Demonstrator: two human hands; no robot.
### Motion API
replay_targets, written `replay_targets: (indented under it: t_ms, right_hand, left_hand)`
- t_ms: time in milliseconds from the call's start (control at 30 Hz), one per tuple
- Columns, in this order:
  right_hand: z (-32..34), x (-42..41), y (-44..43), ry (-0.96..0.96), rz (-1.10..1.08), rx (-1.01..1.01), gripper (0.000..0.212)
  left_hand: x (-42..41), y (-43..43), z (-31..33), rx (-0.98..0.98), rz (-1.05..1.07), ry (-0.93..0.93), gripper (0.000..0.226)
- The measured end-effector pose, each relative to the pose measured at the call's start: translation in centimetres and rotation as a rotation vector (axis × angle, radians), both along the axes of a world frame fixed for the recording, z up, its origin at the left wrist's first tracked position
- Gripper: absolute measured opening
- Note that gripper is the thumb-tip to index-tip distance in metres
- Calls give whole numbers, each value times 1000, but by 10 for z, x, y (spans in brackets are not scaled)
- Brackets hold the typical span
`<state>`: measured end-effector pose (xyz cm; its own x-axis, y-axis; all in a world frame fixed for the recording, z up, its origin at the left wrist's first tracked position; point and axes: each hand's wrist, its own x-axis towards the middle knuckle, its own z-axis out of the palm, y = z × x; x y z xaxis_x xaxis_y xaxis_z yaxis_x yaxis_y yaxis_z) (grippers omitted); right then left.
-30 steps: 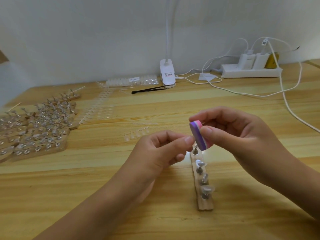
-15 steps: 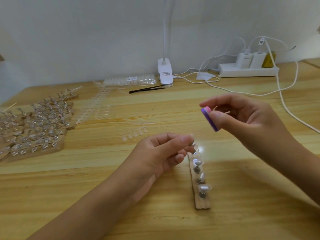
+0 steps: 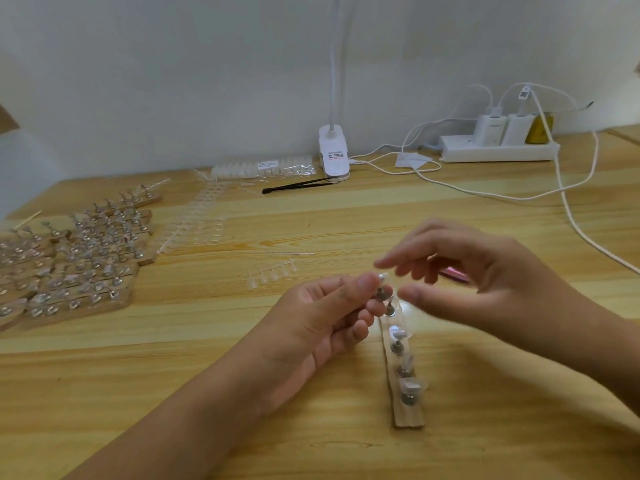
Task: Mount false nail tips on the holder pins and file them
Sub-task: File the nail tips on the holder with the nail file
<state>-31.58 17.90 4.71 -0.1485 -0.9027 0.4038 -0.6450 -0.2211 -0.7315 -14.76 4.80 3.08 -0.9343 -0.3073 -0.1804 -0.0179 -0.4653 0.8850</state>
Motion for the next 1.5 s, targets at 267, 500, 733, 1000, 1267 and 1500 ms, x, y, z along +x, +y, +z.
replay_targets:
  t_ms: [267,500,733,1000,1267,1500]
  right_hand:
    - [-6,7,-4,63,20,-8,5]
    - [-2,-18,-2,-169,-13,175,21]
    - [-19,-19,-7,-212,40,414,23]
    - [-19,-20,-5,-59,21,399,9]
    - [-21,-18,-4,121,9,419,27]
    - [-22,-17,-5,131,-17,465,27]
  left_hand:
    - [2,5,-2,-485,71,-77,32]
    - [8,-7,2,-927,165,-161,21]
    - [10,-4,-3,-1261,75,-191,4]
    - [9,-2,-6,-1300,47,-161,12]
    - [5,8,-14,-1219,120,-181,18]
    - [6,3,-5,-886,89,-250,13]
